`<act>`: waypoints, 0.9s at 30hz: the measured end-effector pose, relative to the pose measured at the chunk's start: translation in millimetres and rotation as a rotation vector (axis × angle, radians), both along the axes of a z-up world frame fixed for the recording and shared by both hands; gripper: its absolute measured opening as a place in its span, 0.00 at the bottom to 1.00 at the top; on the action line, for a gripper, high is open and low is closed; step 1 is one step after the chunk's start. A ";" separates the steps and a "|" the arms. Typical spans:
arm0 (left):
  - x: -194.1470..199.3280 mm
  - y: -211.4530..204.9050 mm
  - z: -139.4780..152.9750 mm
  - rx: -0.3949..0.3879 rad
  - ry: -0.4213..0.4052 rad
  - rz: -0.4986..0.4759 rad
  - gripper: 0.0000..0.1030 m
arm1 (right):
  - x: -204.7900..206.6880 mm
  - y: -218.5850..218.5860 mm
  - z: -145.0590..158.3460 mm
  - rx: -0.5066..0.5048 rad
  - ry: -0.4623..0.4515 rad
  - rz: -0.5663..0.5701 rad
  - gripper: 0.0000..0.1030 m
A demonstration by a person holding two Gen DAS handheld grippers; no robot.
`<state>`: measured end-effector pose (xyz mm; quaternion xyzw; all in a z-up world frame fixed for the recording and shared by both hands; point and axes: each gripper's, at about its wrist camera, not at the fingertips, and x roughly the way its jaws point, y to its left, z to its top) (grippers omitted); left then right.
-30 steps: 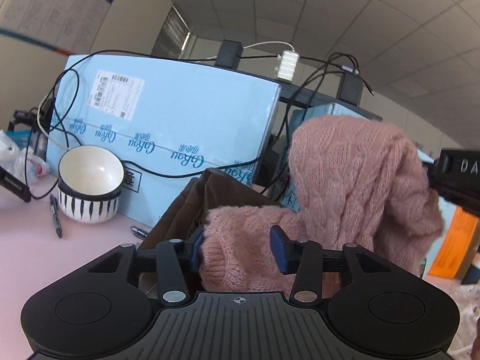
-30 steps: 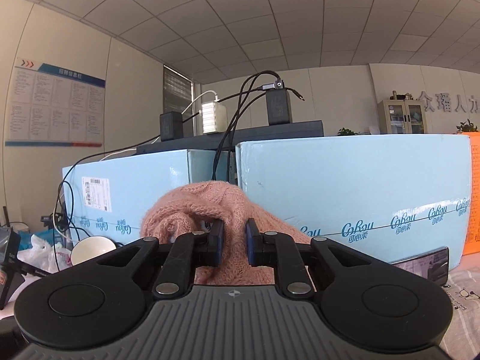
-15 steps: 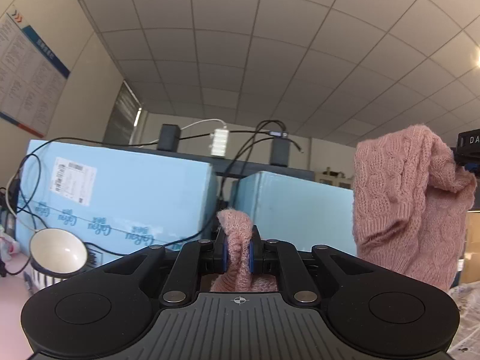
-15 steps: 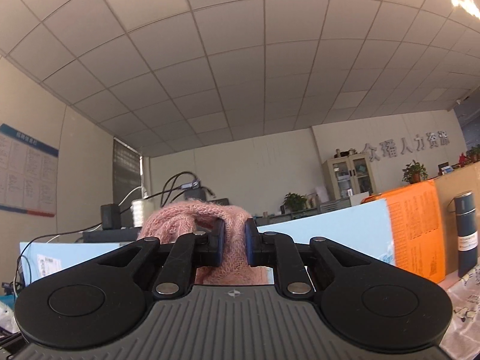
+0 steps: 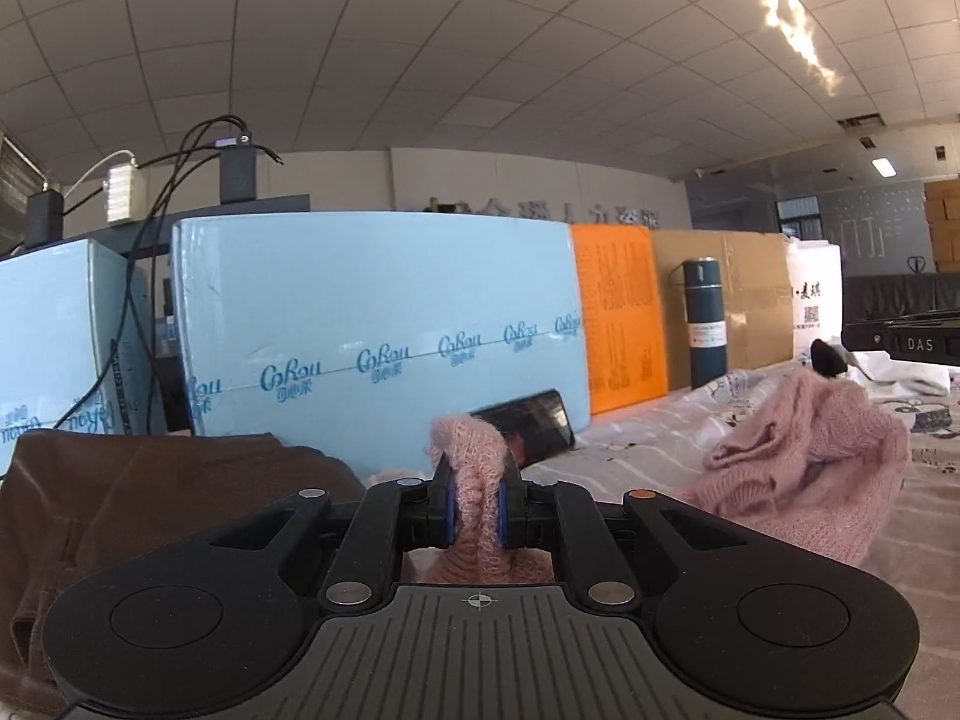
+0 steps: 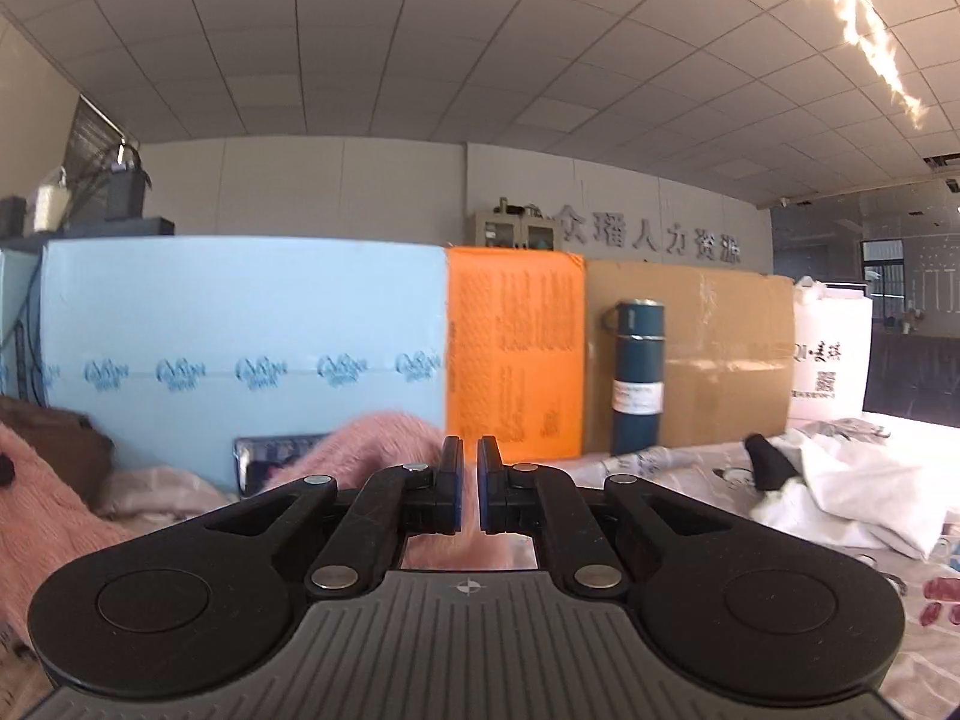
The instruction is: Fold clothes
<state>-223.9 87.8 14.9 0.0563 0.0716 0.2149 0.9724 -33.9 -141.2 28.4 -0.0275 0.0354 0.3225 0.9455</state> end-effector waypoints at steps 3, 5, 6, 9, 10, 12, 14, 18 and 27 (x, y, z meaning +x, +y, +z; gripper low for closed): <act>-1.7 2.3 -2.7 -0.011 0.017 -0.005 0.11 | 2.9 -19.9 -7.8 -0.033 0.007 -0.010 0.09; -1.5 0.1 -5.8 -0.005 0.031 0.012 0.11 | 2.1 -28.3 -10.2 -0.091 -0.015 0.019 0.44; -1.4 -1.0 -7.3 -0.002 0.038 0.021 0.11 | 0.0 -30.7 -10.9 -0.120 -0.030 0.052 0.80; -2.2 -6.1 -9.8 0.016 0.053 0.050 0.12 | -8.7 -31.4 -16.0 -0.222 -0.097 0.221 0.89; -3.0 -7.8 -9.7 0.017 0.055 0.060 0.12 | -10.8 -23.6 -15.9 -0.257 -0.120 0.278 0.91; -5.1 -11.4 -9.6 0.018 0.057 0.078 0.12 | -14.8 -4.3 -14.6 -0.323 -0.167 0.390 0.96; -8.0 -14.7 -9.5 0.020 0.057 0.094 0.12 | -18.2 19.7 -12.2 -0.390 -0.197 0.489 0.96; -8.1 -17.7 -9.7 0.033 0.067 0.107 0.15 | -3.5 63.9 -16.4 -0.514 -0.056 0.657 0.96; -0.2 -18.5 -12.6 0.038 0.116 0.096 0.14 | 59.3 31.8 -31.0 -0.274 0.342 0.640 0.33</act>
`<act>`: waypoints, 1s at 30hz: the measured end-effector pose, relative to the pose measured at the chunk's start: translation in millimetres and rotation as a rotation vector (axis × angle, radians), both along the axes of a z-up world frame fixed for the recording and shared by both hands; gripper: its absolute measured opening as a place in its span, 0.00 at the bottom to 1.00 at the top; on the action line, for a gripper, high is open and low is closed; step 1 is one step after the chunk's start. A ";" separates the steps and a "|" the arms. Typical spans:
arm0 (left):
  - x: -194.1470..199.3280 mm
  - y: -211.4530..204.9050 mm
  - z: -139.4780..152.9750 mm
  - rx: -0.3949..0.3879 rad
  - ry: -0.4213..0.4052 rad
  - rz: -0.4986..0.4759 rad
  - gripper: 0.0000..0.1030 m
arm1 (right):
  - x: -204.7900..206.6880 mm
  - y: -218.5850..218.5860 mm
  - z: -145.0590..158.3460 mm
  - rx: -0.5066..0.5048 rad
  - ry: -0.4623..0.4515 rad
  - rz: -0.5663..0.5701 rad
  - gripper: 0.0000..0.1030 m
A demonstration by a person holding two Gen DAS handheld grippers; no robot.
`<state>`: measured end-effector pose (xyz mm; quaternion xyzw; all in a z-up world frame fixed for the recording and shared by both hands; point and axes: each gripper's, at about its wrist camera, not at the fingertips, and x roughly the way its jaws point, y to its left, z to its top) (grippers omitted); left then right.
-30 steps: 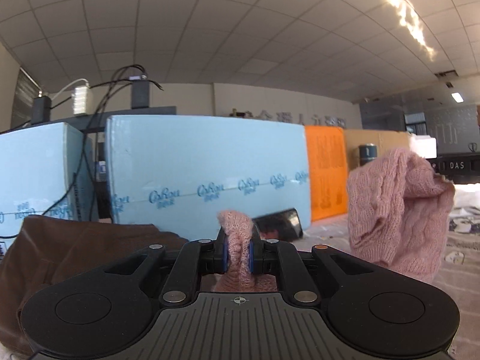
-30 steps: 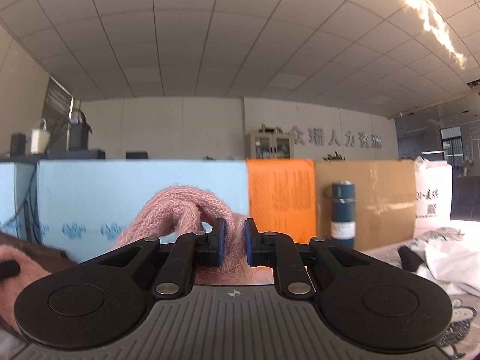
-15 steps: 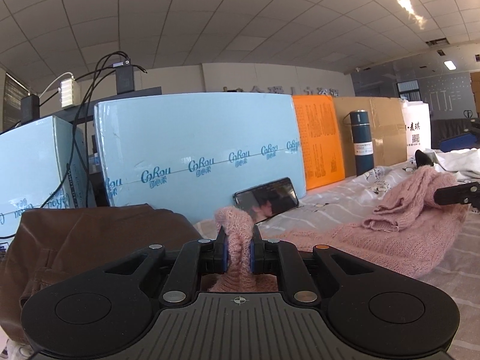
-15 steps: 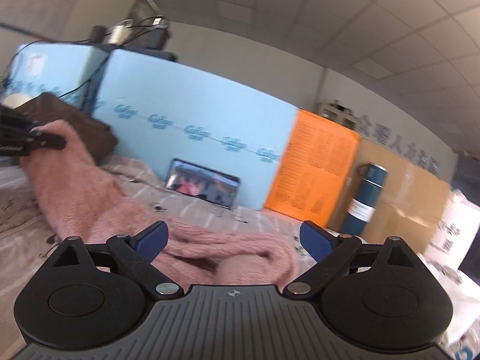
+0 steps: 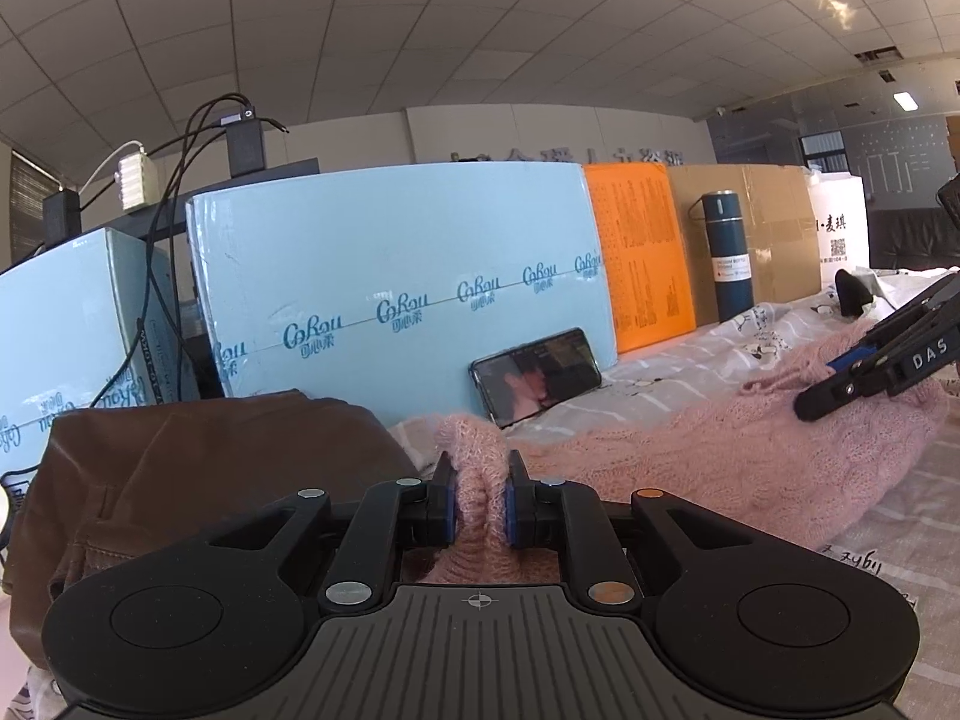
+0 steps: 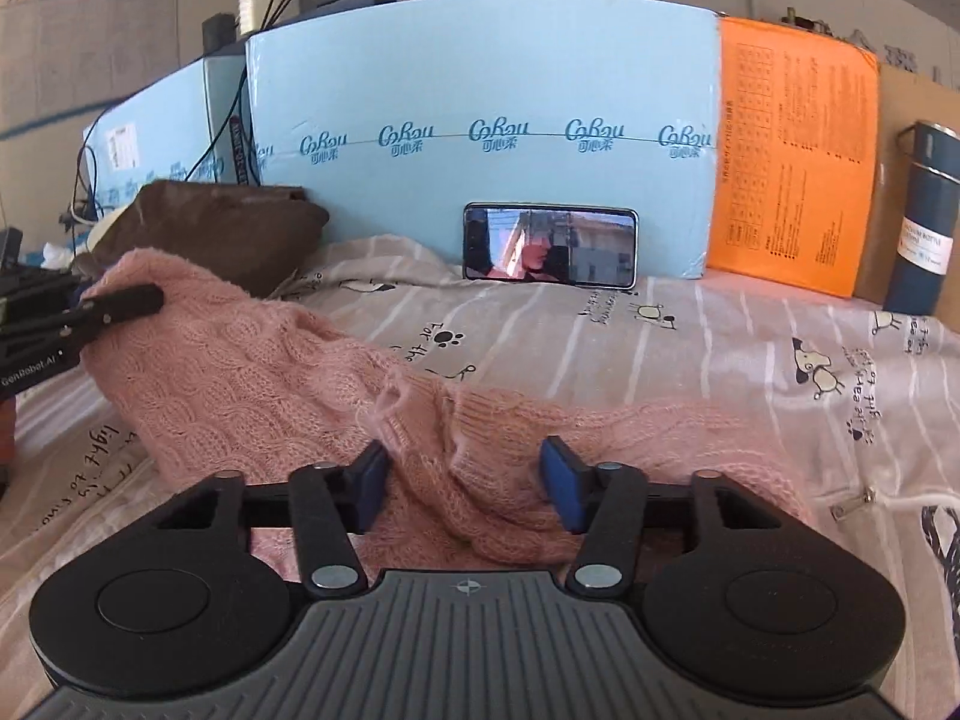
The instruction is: Fold clothes
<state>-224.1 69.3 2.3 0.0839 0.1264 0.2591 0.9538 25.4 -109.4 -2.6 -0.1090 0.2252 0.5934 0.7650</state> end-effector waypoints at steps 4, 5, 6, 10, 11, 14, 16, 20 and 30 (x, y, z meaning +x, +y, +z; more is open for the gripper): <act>1.9 -2.3 -0.7 0.014 0.013 0.011 0.14 | 9.5 -28.1 14.2 0.137 0.079 -0.035 0.19; 2.3 -2.6 -0.8 0.017 0.015 0.015 0.14 | 11.6 -34.1 17.9 0.170 0.079 -0.057 0.12; 2.7 -3.0 -1.0 0.019 0.018 0.019 0.13 | 13.4 -37.9 20.5 0.189 0.069 -0.083 0.08; 3.3 -1.3 -1.1 0.013 0.022 0.041 0.13 | 29.5 -50.3 26.1 0.233 0.053 -0.202 0.05; 3.9 -1.3 -0.9 0.014 0.024 0.046 0.13 | 34.0 -53.7 27.4 0.248 0.056 -0.228 0.04; 5.1 -1.8 -1.3 0.017 0.033 0.052 0.13 | 48.0 -64.7 32.7 0.313 0.100 -0.265 0.04; 5.0 -2.4 -1.3 0.019 0.034 0.053 0.14 | 47.0 -63.5 35.0 0.295 0.096 -0.230 0.09; 5.8 -2.3 -1.9 0.019 0.040 0.056 0.14 | 29.4 -45.0 32.4 0.218 0.058 -0.138 0.69; 8.4 -4.3 -2.7 0.034 0.061 0.056 0.14 | 13.8 36.6 -1.5 -0.011 0.161 -0.188 0.78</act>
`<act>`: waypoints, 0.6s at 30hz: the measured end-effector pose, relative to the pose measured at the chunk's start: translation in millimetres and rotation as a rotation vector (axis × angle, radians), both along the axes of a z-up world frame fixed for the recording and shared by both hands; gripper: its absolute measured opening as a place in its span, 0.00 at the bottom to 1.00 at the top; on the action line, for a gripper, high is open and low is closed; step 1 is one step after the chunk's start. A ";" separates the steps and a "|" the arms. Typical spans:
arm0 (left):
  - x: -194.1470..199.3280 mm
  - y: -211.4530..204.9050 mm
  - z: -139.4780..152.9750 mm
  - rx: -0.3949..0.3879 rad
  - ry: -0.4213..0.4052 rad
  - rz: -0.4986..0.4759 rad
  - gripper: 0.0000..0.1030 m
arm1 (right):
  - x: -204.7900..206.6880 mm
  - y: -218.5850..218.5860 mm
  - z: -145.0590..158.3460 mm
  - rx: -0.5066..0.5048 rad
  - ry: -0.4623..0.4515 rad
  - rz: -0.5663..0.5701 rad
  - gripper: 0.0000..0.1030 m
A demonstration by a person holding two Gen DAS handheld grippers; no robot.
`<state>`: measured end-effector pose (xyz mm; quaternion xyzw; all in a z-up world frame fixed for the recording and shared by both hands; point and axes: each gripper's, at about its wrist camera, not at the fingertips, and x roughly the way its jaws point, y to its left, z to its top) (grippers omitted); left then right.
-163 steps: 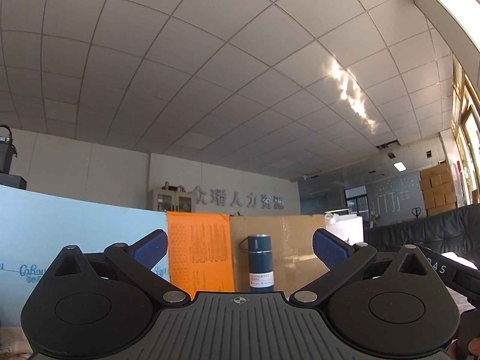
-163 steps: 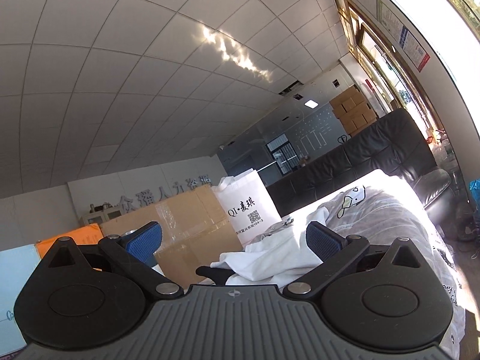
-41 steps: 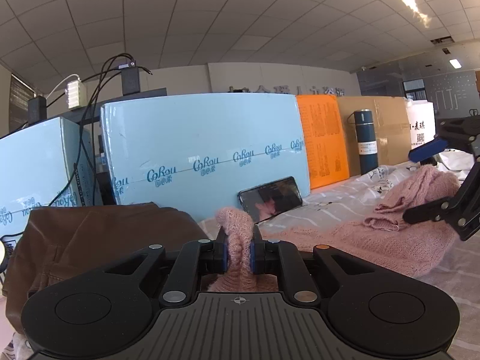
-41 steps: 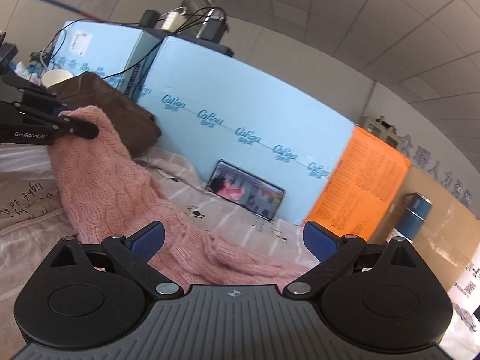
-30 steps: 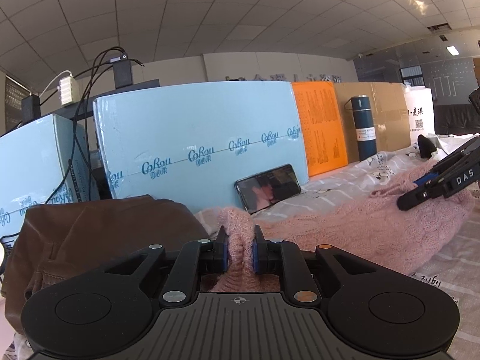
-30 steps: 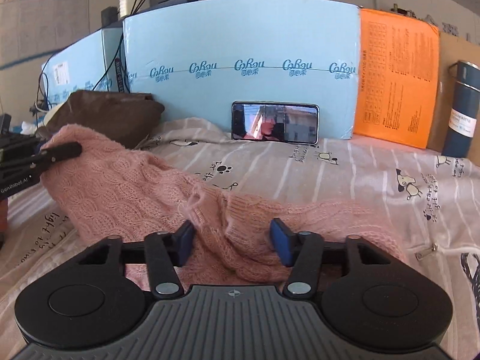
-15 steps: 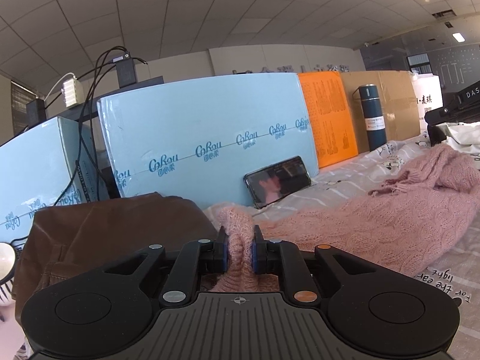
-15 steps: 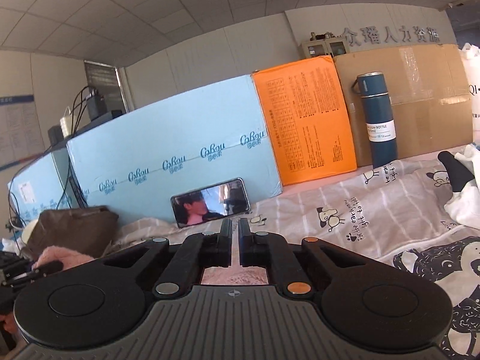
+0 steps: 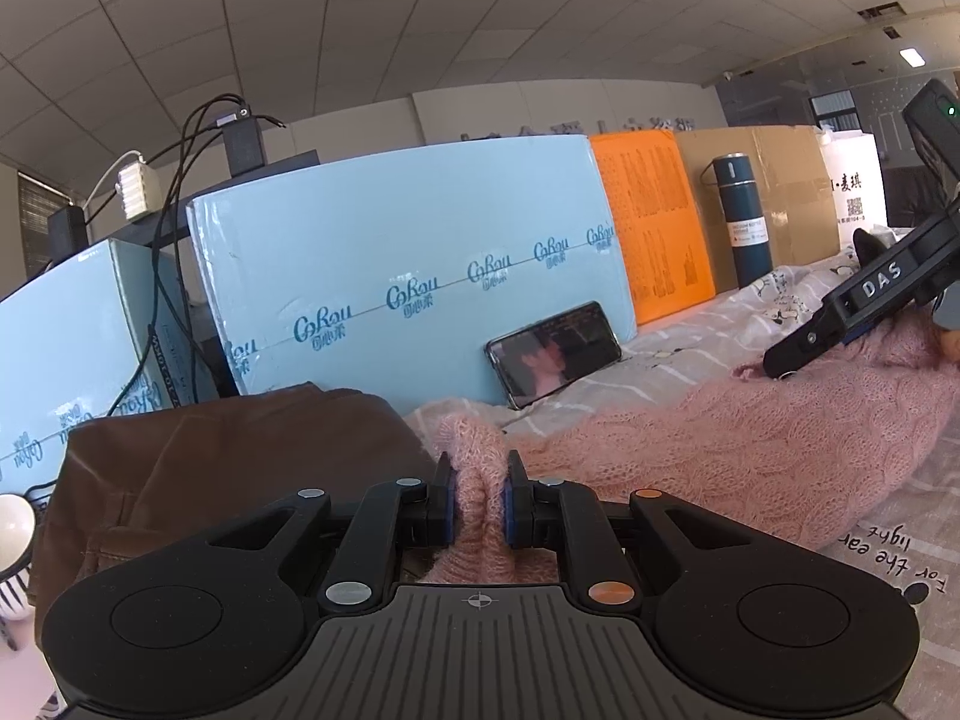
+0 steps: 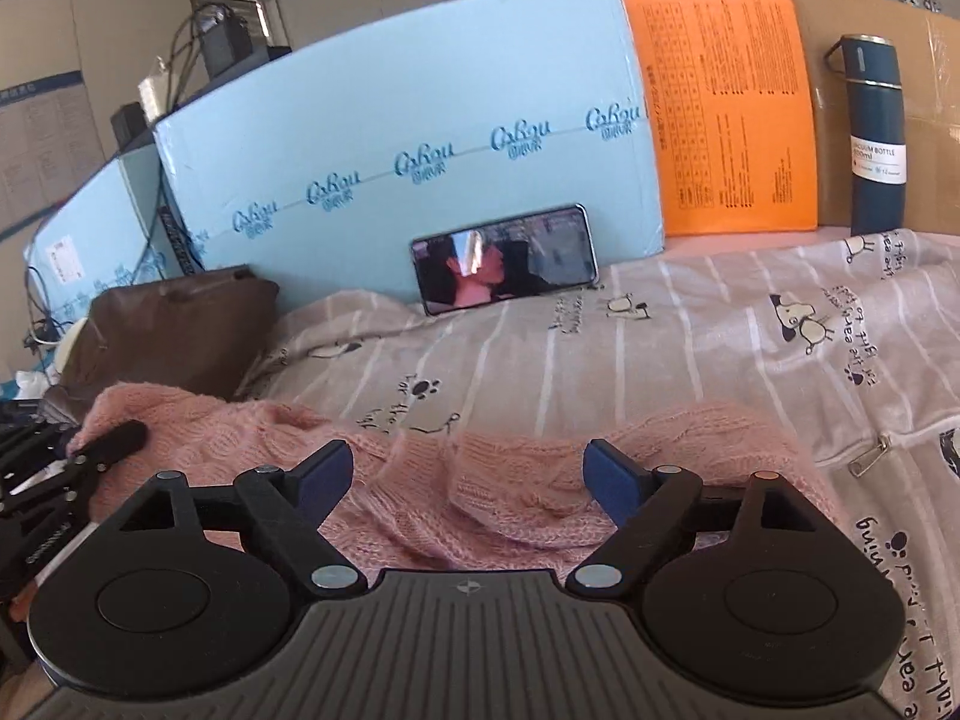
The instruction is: Fold clothes
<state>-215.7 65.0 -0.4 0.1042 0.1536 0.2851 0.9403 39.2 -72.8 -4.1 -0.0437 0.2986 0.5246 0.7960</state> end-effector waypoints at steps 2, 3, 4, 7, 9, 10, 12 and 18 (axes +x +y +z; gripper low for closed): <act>0.5 0.9 0.0 -0.004 0.000 -0.001 0.14 | 3.8 -1.6 -9.3 -0.010 -0.011 -0.050 0.57; 0.4 1.2 -0.2 -0.007 0.000 -0.001 0.14 | 5.7 -3.2 -14.0 -0.011 -0.019 -0.076 0.38; 0.5 1.8 -0.2 -0.010 0.001 -0.001 0.14 | 9.7 -8.3 -15.9 0.003 -0.009 -0.097 0.30; -0.3 0.6 1.6 -0.004 -0.009 -0.002 0.13 | 24.2 -29.5 -11.6 0.079 0.055 -0.148 0.14; 0.5 -1.6 6.4 0.003 -0.032 -0.012 0.13 | 31.6 -45.5 1.8 0.158 0.034 -0.203 0.13; 2.3 -2.7 10.3 0.015 -0.044 -0.019 0.12 | 34.5 -51.7 8.8 0.189 0.010 -0.238 0.13; 7.8 -3.8 20.0 0.048 -0.068 -0.034 0.12 | 48.7 -64.4 27.3 0.261 -0.005 -0.321 0.13; 41.1 9.4 61.9 0.158 -0.177 -0.042 0.12 | 106.2 -84.6 76.5 0.373 -0.028 -0.500 0.13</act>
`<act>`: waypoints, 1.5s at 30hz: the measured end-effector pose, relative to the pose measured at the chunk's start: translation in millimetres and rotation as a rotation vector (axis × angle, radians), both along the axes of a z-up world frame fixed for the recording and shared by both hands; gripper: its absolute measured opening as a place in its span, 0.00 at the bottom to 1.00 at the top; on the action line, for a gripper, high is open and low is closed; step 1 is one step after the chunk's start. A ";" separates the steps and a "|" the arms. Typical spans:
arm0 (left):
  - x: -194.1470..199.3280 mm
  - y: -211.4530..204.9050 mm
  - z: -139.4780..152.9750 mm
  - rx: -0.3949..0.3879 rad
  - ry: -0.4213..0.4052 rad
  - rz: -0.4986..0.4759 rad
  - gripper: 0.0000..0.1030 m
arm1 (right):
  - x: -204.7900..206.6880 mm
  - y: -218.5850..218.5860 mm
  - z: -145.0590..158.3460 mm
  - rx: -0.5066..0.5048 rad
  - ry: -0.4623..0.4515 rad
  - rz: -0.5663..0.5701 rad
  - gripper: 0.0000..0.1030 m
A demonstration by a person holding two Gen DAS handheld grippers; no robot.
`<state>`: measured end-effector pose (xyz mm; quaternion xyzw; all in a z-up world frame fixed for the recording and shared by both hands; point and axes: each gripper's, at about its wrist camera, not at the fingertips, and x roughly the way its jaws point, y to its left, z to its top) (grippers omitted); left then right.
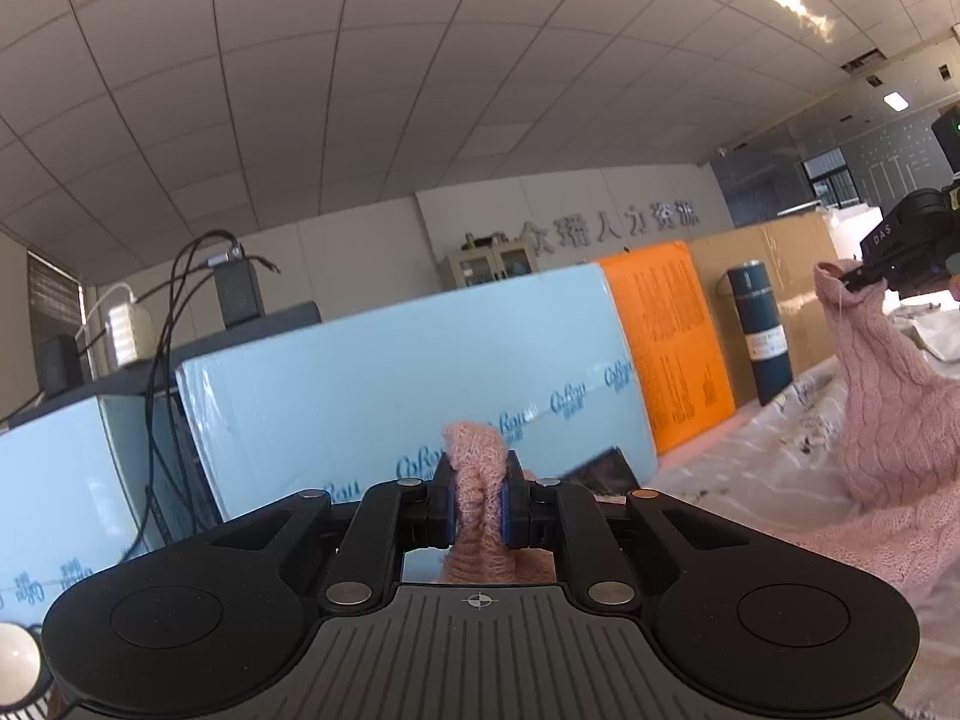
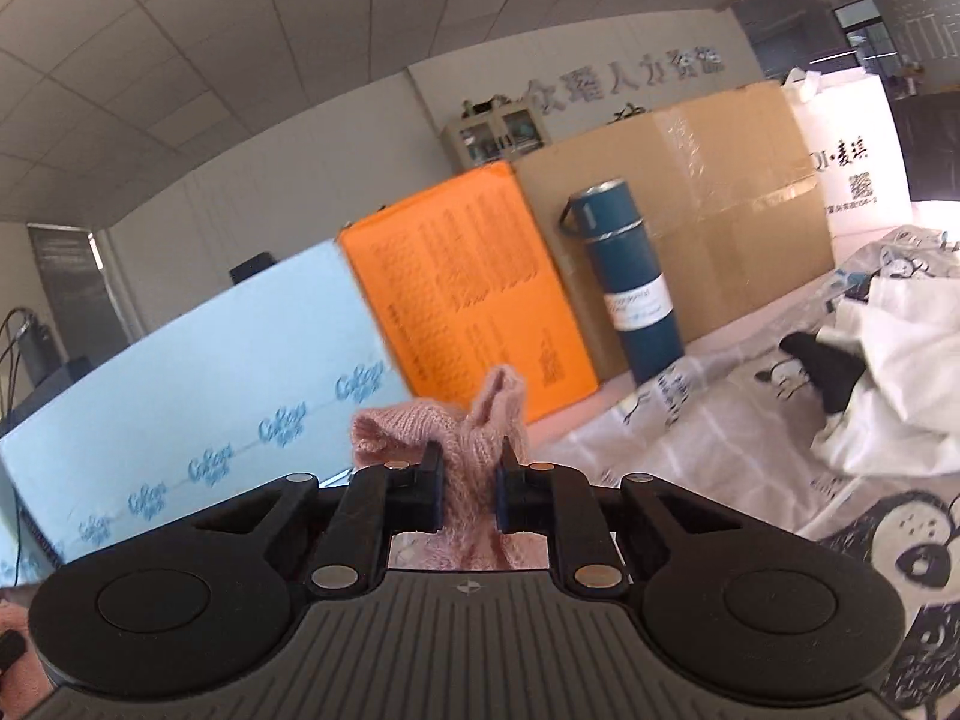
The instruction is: Fold clothes
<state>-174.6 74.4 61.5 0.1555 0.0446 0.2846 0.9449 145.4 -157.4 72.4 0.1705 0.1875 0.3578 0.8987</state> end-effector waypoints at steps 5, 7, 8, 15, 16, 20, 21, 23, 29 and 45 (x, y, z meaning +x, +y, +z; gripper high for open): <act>9.1 11.9 21.3 0.040 -0.077 0.018 0.12 | 30.8 -27.3 22.1 0.119 0.012 -0.094 0.13; 3.1 17.6 18.6 0.004 -0.065 0.022 0.12 | 39.1 -40.5 18.4 0.155 0.031 -0.119 0.13; -4.2 21.0 14.1 -0.033 -0.052 0.021 0.12 | 43.6 -47.8 14.0 0.172 0.046 -0.134 0.13; -42.7 14.6 -44.3 -0.238 0.160 -0.004 0.12 | 65.4 -84.3 -50.5 0.154 0.194 -0.231 0.12; -44.1 11.3 -52.3 -0.250 0.207 -0.012 0.13 | 68.8 -86.7 -60.6 0.144 0.223 -0.248 0.12; -45.3 7.2 -61.2 -0.235 0.308 -0.009 0.24 | 75.4 -88.9 -88.7 0.096 0.277 -0.283 0.12; -47.2 7.4 -56.8 -0.226 0.289 -0.007 0.29 | 74.5 -89.6 -90.5 0.100 0.266 -0.274 0.15; -49.8 6.6 -43.8 -0.180 0.223 0.034 0.76 | 68.5 -93.0 -85.9 0.107 0.207 -0.319 0.31; -16.2 5.5 -6.2 -0.169 0.164 -0.074 0.86 | 45.2 -108.1 -76.1 0.200 0.051 -0.391 0.69; 76.1 40.2 -63.6 -0.490 0.343 0.005 0.09 | 58.9 -78.2 -89.5 0.168 0.238 0.079 0.81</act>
